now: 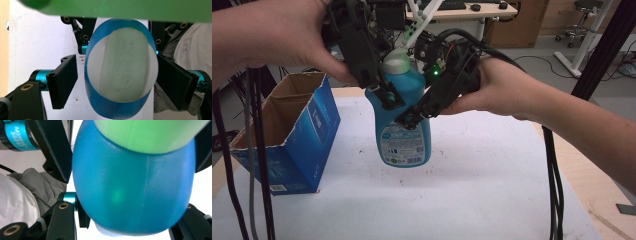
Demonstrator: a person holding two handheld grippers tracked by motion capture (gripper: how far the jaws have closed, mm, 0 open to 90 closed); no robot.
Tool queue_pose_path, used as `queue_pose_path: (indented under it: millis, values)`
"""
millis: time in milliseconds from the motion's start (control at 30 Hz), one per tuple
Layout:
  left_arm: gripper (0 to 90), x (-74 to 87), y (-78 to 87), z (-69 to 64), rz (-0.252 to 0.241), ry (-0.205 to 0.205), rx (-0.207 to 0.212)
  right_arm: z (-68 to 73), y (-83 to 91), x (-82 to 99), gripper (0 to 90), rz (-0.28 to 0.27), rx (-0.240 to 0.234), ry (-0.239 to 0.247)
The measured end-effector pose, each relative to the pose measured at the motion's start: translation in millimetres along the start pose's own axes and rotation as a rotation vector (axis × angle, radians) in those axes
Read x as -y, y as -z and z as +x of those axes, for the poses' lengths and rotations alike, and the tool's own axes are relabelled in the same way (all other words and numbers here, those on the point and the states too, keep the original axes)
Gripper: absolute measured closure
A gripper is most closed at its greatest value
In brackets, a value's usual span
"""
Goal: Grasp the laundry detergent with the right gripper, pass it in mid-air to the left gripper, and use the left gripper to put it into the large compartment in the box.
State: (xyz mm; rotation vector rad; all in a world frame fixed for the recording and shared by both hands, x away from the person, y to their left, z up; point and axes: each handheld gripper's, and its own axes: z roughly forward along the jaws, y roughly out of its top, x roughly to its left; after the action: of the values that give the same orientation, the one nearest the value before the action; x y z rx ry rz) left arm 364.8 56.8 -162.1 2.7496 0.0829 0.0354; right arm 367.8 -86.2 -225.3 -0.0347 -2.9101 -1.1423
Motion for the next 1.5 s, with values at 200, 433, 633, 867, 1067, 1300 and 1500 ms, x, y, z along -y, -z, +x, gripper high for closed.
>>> queue_pose_path:
  millis: [200,433,633,867,1067,1300,1500]
  values:
    - [21.1,-0.6,-0.9,0.7,0.009,-0.007,0.006,-0.9,1.3,0.4,46.3,-0.003,0.000,-0.014]
    - [24.6,-0.6,-1.8,2.5,0.015,-0.002,0.000,-2.2,1.3,1.0,46.3,-0.002,0.000,-0.017]
    - [25.8,-0.9,-2.3,2.7,0.018,-0.008,-0.003,-2.9,1.7,1.2,46.3,-0.008,-0.002,-0.020]
    - [27.5,-0.7,-4.1,1.7,0.028,-0.005,-0.008,-4.1,-0.2,0.8,46.3,-0.010,-0.005,-0.003]
    - [27.5,-0.8,-4.5,1.1,0.033,-0.018,-0.018,-5.7,-0.2,1.1,46.3,-0.012,0.000,0.010]
    - [30.0,-1.2,-3.6,1.3,0.037,-0.028,-0.017,-6.1,0.2,1.4,46.3,-0.005,-0.003,0.009]
    - [32.1,-1.4,-4.8,1.0,0.042,-0.025,-0.018,-5.3,-0.5,1.1,46.3,-0.009,-0.001,-0.001]
